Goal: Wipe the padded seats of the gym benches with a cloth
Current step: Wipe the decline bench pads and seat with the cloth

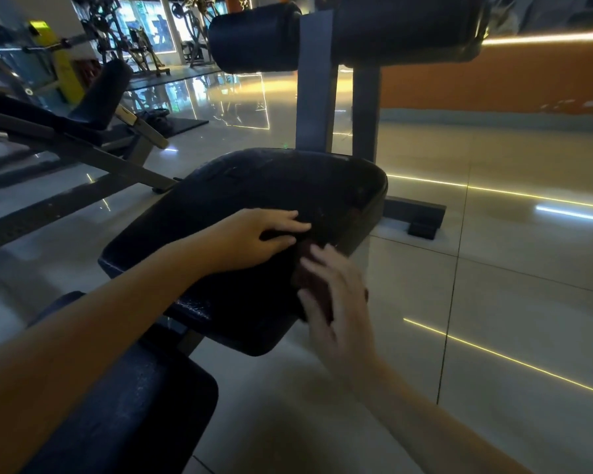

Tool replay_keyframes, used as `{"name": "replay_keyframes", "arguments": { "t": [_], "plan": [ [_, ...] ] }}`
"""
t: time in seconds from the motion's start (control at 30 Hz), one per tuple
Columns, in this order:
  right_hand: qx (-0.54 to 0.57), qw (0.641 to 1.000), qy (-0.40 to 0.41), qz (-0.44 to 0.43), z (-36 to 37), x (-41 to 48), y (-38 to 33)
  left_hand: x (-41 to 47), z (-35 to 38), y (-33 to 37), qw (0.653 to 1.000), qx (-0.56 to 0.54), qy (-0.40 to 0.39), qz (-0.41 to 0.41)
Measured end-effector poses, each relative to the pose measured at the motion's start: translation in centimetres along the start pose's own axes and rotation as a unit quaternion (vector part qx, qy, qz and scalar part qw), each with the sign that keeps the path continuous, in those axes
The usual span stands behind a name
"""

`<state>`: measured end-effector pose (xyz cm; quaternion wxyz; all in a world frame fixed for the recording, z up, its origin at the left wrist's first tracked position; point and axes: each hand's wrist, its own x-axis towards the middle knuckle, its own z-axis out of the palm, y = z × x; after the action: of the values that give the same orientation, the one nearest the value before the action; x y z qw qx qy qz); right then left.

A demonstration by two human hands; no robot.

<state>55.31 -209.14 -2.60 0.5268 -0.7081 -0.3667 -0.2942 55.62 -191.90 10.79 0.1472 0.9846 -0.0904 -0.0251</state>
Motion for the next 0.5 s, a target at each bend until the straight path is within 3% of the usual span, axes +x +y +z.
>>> {"name": "replay_keyframes", "arguments": {
  "t": [0.1, 0.27, 0.5],
  "plan": [
    [-0.036, 0.998, -0.006, -0.044, -0.9, 0.5, 0.8, -2.7, 0.5, 0.3, 0.999, 0.038, -0.014, -0.014],
    [-0.105, 0.984, 0.087, 0.113, -2.7, 4.6, 5.2, -3.7, 1.8, 1.4, 0.998, 0.049, 0.009, -0.034],
    [-0.099, 0.995, -0.013, 0.008, -3.0, -0.4, 0.8, -3.8, 2.6, 1.0, 0.999, -0.006, 0.033, -0.039]
  ]
}}
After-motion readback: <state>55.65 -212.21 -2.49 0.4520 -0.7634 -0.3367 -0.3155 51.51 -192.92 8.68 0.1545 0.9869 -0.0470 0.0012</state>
